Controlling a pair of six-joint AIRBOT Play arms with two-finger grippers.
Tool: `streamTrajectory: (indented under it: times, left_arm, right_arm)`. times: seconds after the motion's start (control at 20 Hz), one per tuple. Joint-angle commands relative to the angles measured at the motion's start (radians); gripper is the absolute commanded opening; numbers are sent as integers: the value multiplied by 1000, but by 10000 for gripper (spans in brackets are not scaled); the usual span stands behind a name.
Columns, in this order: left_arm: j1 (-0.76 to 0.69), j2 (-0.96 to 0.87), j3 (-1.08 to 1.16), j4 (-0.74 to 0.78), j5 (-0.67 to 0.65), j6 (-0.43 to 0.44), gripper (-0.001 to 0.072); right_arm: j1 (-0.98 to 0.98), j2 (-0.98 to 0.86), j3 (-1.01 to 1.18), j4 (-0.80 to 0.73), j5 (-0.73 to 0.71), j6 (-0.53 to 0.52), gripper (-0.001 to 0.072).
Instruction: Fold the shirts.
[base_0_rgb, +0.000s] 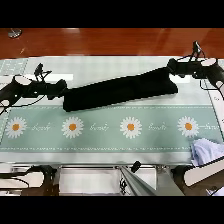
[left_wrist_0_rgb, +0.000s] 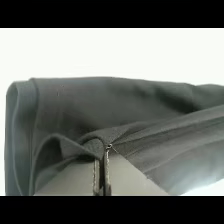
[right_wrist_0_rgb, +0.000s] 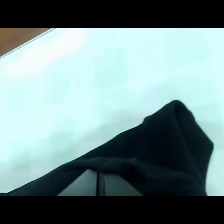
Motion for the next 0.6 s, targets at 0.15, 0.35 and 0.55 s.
streamTrajectory:
  times: [0.15,0.35,0.55]
  left_arm:
    - [18,-18,19,2,-36,0,385]
    - [74,-10,19,1,-224,38,385]
    - [81,61,19,1,-306,72,385]
  right_arm:
    - [-26,20,2,-113,24,-13,394]
    - [-107,53,8,-399,221,99,620]
    - [-218,9,8,-291,397,96,620]
